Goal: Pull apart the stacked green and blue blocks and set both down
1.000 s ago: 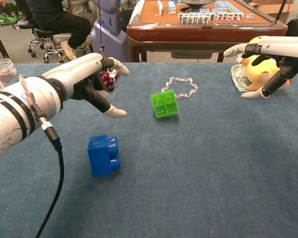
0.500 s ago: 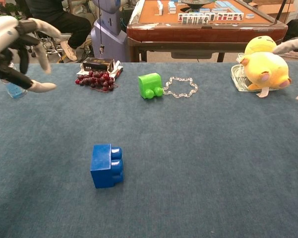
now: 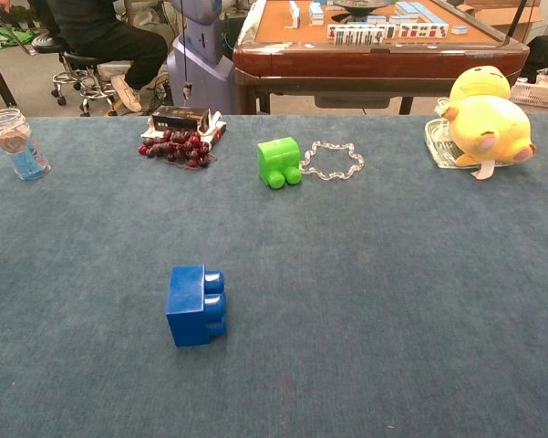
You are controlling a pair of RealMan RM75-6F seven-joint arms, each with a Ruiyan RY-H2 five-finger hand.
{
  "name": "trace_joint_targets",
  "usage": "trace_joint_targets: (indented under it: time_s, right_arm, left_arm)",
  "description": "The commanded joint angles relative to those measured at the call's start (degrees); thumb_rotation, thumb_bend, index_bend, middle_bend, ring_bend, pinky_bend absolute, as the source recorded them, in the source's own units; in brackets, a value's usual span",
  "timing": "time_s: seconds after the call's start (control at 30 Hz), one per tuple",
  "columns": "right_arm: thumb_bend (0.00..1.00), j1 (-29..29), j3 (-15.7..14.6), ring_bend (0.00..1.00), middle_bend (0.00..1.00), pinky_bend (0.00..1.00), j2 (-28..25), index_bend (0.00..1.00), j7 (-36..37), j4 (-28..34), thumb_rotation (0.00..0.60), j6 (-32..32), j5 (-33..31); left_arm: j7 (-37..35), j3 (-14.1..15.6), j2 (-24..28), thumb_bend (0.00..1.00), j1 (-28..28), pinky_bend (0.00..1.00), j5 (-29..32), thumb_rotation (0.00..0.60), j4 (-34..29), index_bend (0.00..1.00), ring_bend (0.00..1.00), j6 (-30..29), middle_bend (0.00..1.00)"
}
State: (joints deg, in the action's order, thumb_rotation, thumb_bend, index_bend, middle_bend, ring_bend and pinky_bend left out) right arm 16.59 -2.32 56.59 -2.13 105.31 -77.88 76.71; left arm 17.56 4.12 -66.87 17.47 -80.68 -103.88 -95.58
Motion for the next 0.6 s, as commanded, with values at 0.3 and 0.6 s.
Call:
trace_joint_targets:
  time_s: [0.3,0.6]
  right_arm:
    - [0.22,-6.6,-1.1,0.00,0.04,0.11,-0.9,0.18,7.5,-4.4,0.600,-4.4,3.3]
    - [0.22,-9.0,-0.6,0.00,0.04,0.11,-1.2,0.19,9.6,-5.7,0.600,-5.0,4.2]
  left_arm:
    - [-4.2,1.4,0.1,0.18,-6.0,0.46,1.6,0.600,3.5,0.28,0.30,2.6,0.35]
    - [-2.9,-0.2,1.1,0.18,-7.4,0.46,0.7,0.600,3.9,0.28,0.30,3.6,0.35]
